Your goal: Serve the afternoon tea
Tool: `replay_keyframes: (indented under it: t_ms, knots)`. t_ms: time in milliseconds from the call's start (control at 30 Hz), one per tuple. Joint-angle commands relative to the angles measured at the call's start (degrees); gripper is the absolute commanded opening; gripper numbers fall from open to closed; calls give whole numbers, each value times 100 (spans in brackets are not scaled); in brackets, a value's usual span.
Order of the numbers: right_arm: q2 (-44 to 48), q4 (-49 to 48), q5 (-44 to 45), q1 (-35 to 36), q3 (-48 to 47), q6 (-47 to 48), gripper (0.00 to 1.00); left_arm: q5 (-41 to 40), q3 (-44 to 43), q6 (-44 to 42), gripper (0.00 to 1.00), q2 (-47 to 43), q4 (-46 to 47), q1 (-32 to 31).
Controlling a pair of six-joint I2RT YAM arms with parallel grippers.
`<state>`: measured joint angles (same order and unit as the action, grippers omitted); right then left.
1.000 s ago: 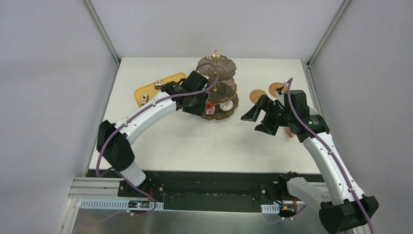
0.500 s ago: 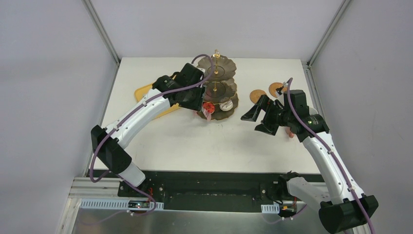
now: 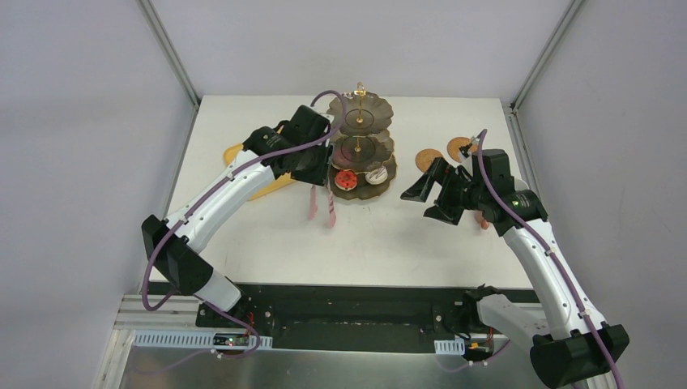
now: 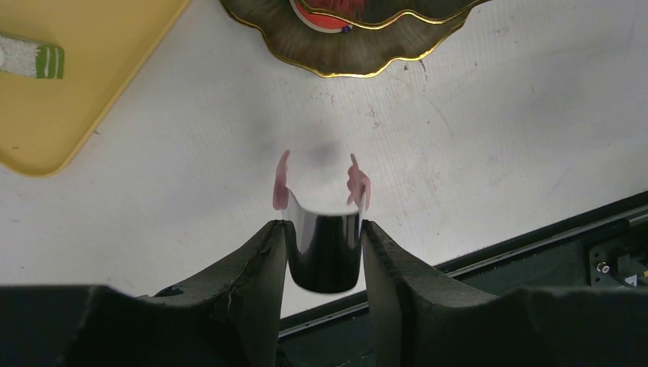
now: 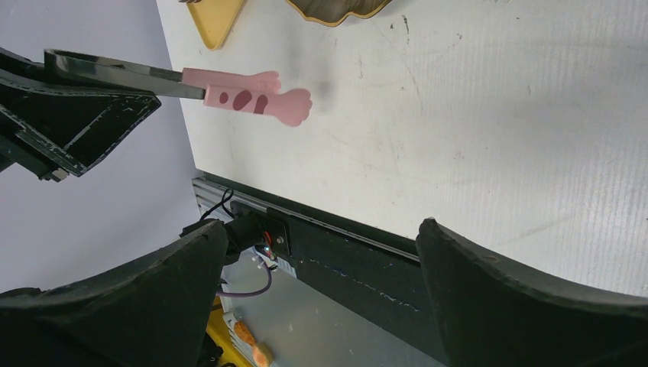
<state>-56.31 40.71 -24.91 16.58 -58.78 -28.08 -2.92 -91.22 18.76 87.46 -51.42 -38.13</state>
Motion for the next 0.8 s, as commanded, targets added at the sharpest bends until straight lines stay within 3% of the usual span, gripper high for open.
replay_keyframes:
  t_ms: [0,467,767]
  knots:
    - [-2,-146,-41,-44,-41,-6,99,187,183,-74,39,-133,65,60]
    - [-99,-216,-154,-49,16,-53,99,-102,708,-112,34,-343,358,174]
    - [-95,-237,-173,-44,69,-75,99,-91,376,-1260,34,-340,-245,154]
